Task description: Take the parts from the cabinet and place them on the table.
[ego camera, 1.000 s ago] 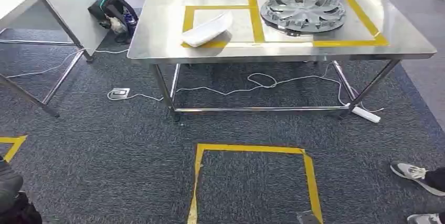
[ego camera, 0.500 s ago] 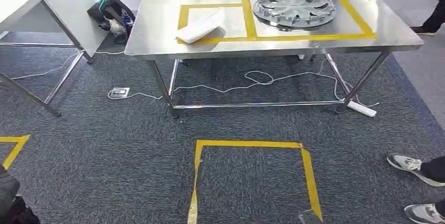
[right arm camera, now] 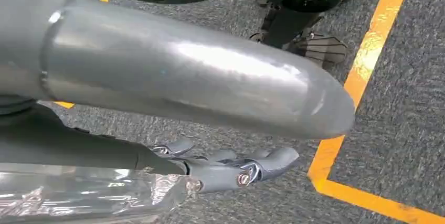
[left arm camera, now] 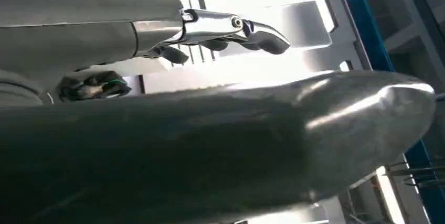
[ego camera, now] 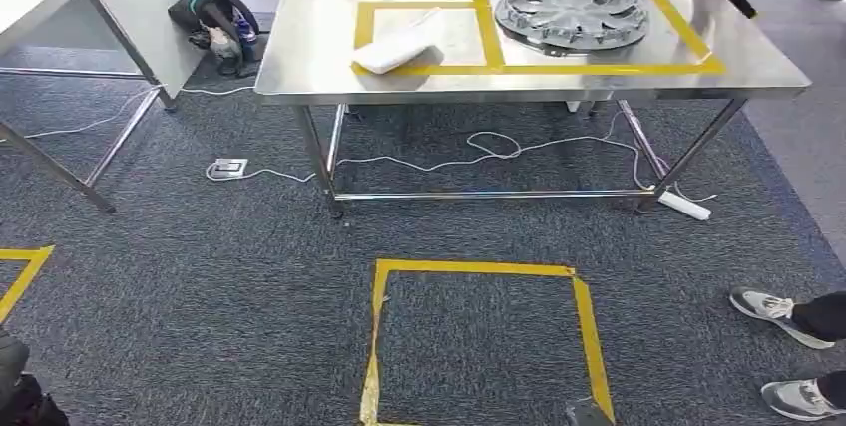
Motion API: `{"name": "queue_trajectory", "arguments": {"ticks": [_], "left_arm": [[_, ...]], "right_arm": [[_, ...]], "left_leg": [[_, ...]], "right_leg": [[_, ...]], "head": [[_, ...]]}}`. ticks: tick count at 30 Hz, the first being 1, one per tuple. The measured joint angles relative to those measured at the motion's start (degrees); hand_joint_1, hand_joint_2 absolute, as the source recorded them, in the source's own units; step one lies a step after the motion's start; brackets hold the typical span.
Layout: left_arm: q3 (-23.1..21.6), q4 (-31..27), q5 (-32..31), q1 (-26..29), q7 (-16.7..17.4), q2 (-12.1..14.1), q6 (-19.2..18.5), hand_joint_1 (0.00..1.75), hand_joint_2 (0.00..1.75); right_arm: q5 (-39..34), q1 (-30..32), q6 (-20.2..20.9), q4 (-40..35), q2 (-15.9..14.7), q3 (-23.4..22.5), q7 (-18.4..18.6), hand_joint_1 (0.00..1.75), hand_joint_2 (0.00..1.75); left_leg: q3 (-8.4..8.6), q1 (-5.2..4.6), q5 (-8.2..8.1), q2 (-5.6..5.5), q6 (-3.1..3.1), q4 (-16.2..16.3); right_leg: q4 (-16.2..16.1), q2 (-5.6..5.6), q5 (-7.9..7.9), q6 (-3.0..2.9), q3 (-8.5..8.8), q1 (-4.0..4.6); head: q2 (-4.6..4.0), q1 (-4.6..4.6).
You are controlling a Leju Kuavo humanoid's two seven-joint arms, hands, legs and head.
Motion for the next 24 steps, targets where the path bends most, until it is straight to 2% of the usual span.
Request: {"name": "queue_trajectory", "arguments": {"ticks": [2, 3, 4, 5, 7, 8, 9, 10, 11, 12, 13, 14, 15, 18, 19, 20, 21, 22, 23, 24], "left_arm": [[0.0, -0.2, 0.0, 0.0, 0.0, 0.0, 0.0, 0.0, 0.0], [0.0, -0.4, 0.0, 0.0, 0.0, 0.0, 0.0, 0.0, 0.0], [0.0, -0.5, 0.0, 0.0, 0.0, -0.1, 0.0, 0.0, 0.0], [0.0, -0.7, 0.0, 0.0, 0.0, -0.1, 0.0, 0.0, 0.0], [0.0, -0.7, -0.1, 0.1, 0.0, -0.1, 0.0, 0.0, 0.0], [0.0, -0.7, -0.1, 0.2, 0.0, -0.1, 0.0, 0.0, 0.0], [0.0, -0.7, -0.1, 0.2, 0.0, -0.2, 0.0, 0.0, 0.0], [0.0, -0.7, -0.1, 0.2, 0.0, -0.2, 0.0, 0.0, 0.0], [0.0, -0.7, 0.0, 0.2, 0.0, -0.2, 0.0, 0.0, 0.0], [0.0, -0.7, 0.0, 0.2, 0.0, -0.2, 0.0, 0.0, 0.0], [0.0, -0.7, 0.0, 0.2, 0.0, -0.2, 0.0, 0.0, 0.0], [0.0, -0.8, 0.0, 0.2, 0.0, -0.2, 0.0, 0.0, 0.0], [0.0, -0.9, 0.0, 0.2, 0.0, -0.2, 0.0, 0.0, 0.0], [0.0, -0.9, 0.0, 0.1, 0.0, -0.2, 0.0, 0.0, 0.0], [0.0, -0.9, 0.0, 0.2, 0.0, -0.2, 0.0, 0.0, 0.0], [0.0, -1.0, 0.0, 0.2, 0.0, -0.2, 0.0, 0.0, 0.0], [0.0, -1.0, 0.0, 0.1, 0.0, -0.2, 0.0, 0.0, 0.0], [0.0, -1.0, 0.0, 0.1, 0.0, -0.2, 0.0, 0.0, 0.0], [0.0, -1.0, 0.0, 0.2, 0.0, -0.2, 0.0, 0.0, 0.0], [0.0, -1.0, 0.0, 0.2, 0.0, -0.2, 0.0, 0.0, 0.0]], "right_arm": [[0.0, 0.0, 0.1, 0.0, 0.0, 0.0, 0.0, 0.0, 0.0], [0.0, 0.0, 0.1, 0.0, 0.0, 0.0, 0.0, 0.0, 0.0], [0.0, 0.1, 0.1, 0.0, 0.0, 0.0, 0.0, 0.0, 0.0], [0.0, 0.1, 0.1, 0.0, 0.0, 0.0, 0.0, 0.0, 0.0], [0.0, 0.1, 0.1, 0.0, 0.0, 0.0, 0.0, 0.0, 0.0], [0.0, 0.2, 0.1, 0.0, 0.0, 0.0, 0.0, 0.0, 0.0], [0.1, 0.3, 0.1, 0.0, 0.0, 0.0, 0.0, 0.0, 0.0], [0.1, 0.4, 0.1, 0.0, -0.1, 0.0, 0.0, 0.0, 0.0], [0.1, 0.4, 0.1, 0.0, -0.1, 0.0, 0.0, 0.0, 0.0], [0.1, 0.4, 0.0, 0.0, -0.2, 0.0, 0.0, 0.0, 0.0], [0.1, 0.2, 0.0, 0.0, -0.2, 0.0, -0.2, 0.0, 0.0], [0.1, 0.0, 0.1, 0.0, -0.2, 0.0, -0.2, 0.0, 0.0], [0.1, -0.2, 0.1, 0.0, -0.1, 0.0, -0.3, 0.0, 0.0], [0.1, -0.1, 0.1, 0.0, -0.1, 0.0, -0.3, 0.0, 0.0], [0.1, -0.1, 0.1, 0.0, -0.2, 0.0, -0.3, 0.0, 0.0], [0.1, -0.1, 0.0, 0.0, -0.2, 0.0, -0.3, 0.0, 0.0], [0.1, -0.3, 0.1, 0.0, -0.2, 0.0, -0.3, 0.0, 0.0], [0.1, -0.3, 0.1, 0.0, -0.2, 0.0, -0.3, 0.0, 0.0], [0.1, -0.2, 0.1, 0.0, -0.2, 0.0, -0.3, 0.0, 0.0], [0.1, -0.1, 0.1, 0.0, -0.2, 0.0, -0.2, 0.0, 0.0]], "left_leg": [[-0.11, -0.15, 0.15, 0.01, 0.47, 0.0], [-0.06, 0.08, 0.56, 0.12, 0.9, -0.5], [-0.03, 0.37, 0.81, 0.4, 1.19, -0.7], [-0.19, 0.46, 0.9, 0.42, 1.42, -0.7], [-0.54, 0.38, 1.03, 0.86, 1.57, -0.6], [-0.75, 0.31, 1.13, 0.97, 1.5, -0.6], [-0.86, 0.31, 1.24, 1.09, 1.36, -0.6], [-0.92, 0.33, 1.33, 1.25, 1.21, -0.6], [-0.92, 0.39, 1.4, 1.39, 1.07, -0.5], [-0.91, 0.5, 1.4, 1.56, 0.88, -0.4], [-0.92, 0.54, 1.34, 1.76, 0.52, -0.1], [-1.01, 0.08, 1.25, 1.89, 0.01, 0.2], [-1.06, 0.1, 1.33, 1.99, -0.23, 0.3], [-1.02, 0.44, 1.67, 2.63, -1.16, 0.1], [-1.54, 0.63, 0.82, 2.41, -1.46, 1.2], [-2.32, 0.61, -1.3, 1.39, -1.91, 3.6], [-3.94, 0.83, -4.06, 0.9, -2.29, 7.6], [-6.01, 0.94, -6.64, 0.76, -2.54, 12.6], [-7.79, 1.0, -8.34, 0.75, -2.66, 16.7], [-8.62, 1.04, -8.62, 0.74, -2.7, 18.6]], "right_leg": [[-0.2, 0.06, 0.28, 0.45, -0.07, -0.15], [-0.1, 0.12, 0.22, 0.74, -0.16, -0.1], [1.1, 0.16, -0.91, 0.76, -0.99, -0.09], [4.2, 0.12, -3.41, 0.69, -2.31, 0.02], [14.4, 0.14, -8.52, 0.62, -6.45, 0.0], [18.5, 0.14, -10.08, 0.64, -8.09, 0.01], [19.7, 0.14, -10.2, 0.61, -8.38, 0.0], [17.9, 0.12, -8.95, 0.54, -7.13, 0.01], [13.9, -0.02, -6.91, 0.44, -4.74, -0.02], [8.4, -0.36, -4.58, 0.35, -1.56, -0.06], [2.8, -1.47, -2.88, 0.39, 1.65, -0.08], [1.4, -2.22, -4.0, 0.34, 2.07, 0.3], [1.3, -1.32, -3.47, -0.29, 1.79, 0.18], [1.6, -0.62, -3.22, -1.41, 1.28, 0.52], [1.4, -0.49, -2.83, -2.0, 1.84, 0.18], [1.4, -0.15, -2.61, -2.34, 1.57, 0.14], [1.5, 0.12, -2.32, -2.68, 1.29, 0.15], [1.5, 0.51, -2.15, -2.78, 0.95, 0.17], [1.5, 0.88, -2.04, -2.71, 0.69, 0.2], [1.5, 1.2, -1.91, -2.73, 0.53, 0.22]], "head": [[0.0, 0.0], [0.0, -0.04], [0.0, 0.02], [0.0, 0.24], [0.0, 0.3], [0.0, 0.48], [0.02, 0.42], [0.0, 0.48], [0.0, 0.48], [0.0, 0.46], [0.0, 0.5], [0.0, 0.57], [0.0, 0.22], [0.0, 0.3], [0.0, 0.31], [0.0, -0.04], [0.0, -0.15], [0.0, -0.15], [0.0, -0.13], [0.0, -0.13]]}}
